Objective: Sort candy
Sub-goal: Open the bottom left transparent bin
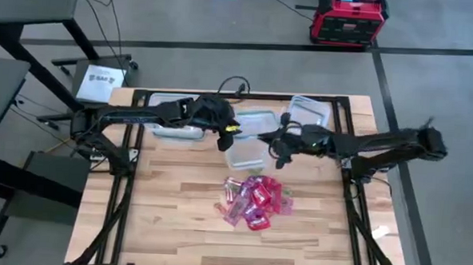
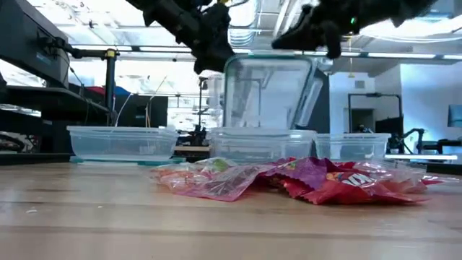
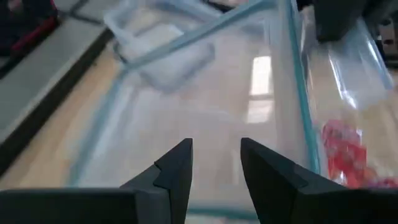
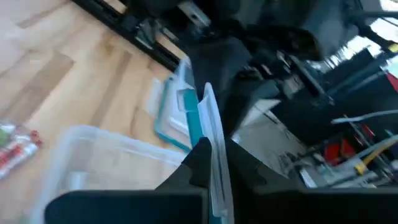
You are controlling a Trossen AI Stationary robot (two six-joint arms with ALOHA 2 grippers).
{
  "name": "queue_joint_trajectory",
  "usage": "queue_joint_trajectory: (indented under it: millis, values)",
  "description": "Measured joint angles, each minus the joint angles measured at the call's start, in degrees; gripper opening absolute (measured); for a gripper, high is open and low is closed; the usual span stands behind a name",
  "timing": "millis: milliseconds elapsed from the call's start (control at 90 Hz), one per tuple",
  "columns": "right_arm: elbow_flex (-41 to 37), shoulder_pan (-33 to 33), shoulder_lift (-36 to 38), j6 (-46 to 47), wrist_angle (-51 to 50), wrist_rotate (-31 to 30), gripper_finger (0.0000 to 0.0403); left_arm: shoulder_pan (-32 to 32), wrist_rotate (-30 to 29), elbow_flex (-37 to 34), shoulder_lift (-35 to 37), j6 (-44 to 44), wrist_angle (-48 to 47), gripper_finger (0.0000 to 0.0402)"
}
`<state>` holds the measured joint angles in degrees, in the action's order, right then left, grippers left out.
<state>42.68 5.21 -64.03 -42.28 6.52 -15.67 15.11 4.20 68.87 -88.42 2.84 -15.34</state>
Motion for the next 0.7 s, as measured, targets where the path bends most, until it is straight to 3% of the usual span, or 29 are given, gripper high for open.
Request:
queue_joint_trajectory:
  millis: [122,200,278,500,700]
  values:
    - [3.6,2.0,3.7,0.0,-9.5,-3.3,0.0004,0.0,-0.4,-0.1,-0.2,-0.2,2.3,0.0123]
    - [4.8,3.3,5.4,0.3,-8.7,-7.7,0.0003,-0.1,0.8,-0.3,-0.2,-1.6,2.7,0.0123]
    - [5.2,4.4,6.6,0.6,-8.2,-8.3,0.0003,-0.1,0.4,-0.6,-0.7,-3.4,3.1,0.0123]
    - [5.0,6.7,5.8,0.7,-8.6,-5.3,0.0002,0.7,-1.6,-0.4,-0.4,-3.8,3.2,0.0123]
    - [4.9,10.3,-0.2,9.7,-7.1,2.6,0.0002,1.0,-3.6,-0.4,-0.3,-5.2,3.1,0.0123]
